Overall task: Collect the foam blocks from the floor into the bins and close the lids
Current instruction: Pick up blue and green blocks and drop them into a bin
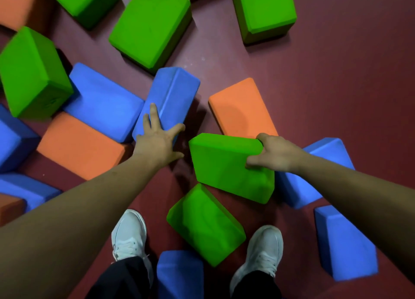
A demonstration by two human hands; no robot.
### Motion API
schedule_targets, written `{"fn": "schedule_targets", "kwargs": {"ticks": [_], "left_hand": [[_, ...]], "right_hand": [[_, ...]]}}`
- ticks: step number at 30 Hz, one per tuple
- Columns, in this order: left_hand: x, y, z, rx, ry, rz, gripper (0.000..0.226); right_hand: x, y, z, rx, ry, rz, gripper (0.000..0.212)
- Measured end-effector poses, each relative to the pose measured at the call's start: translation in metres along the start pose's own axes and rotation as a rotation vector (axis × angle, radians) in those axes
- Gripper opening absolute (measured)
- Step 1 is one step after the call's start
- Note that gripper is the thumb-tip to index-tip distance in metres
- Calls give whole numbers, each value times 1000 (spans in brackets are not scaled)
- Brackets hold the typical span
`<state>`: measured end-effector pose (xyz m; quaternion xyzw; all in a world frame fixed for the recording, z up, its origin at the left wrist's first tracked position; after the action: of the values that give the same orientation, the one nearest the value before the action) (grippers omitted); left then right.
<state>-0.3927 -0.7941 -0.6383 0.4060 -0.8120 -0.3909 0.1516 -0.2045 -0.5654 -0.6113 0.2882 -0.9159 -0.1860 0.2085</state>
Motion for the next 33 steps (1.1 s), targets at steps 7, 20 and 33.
{"fn": "schedule_targets", "kwargs": {"ticks": [7,20,33], "left_hand": [[3,63,-24,-243,110,-298,70],[46,400,-214,-399,167,-752,96],[72,651,-515,-750,67,-788,85]], "right_hand": [[31,14,-24,-152,-127,125,64],[230,236,-288,-698,-134,427,74],[395,370,-675,-1321,270,527,74]]}}
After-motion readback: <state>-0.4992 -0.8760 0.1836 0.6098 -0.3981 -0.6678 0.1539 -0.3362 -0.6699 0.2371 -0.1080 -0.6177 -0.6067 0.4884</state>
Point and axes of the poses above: each hand's wrist, its own z-axis towards the middle knuckle, its own y-axis out of the back of the hand, x = y × z, the point moved 3 cm from there along z, towards the middle knuckle, and after that the axes turned 1 degree about y, right-handed, at the moved point
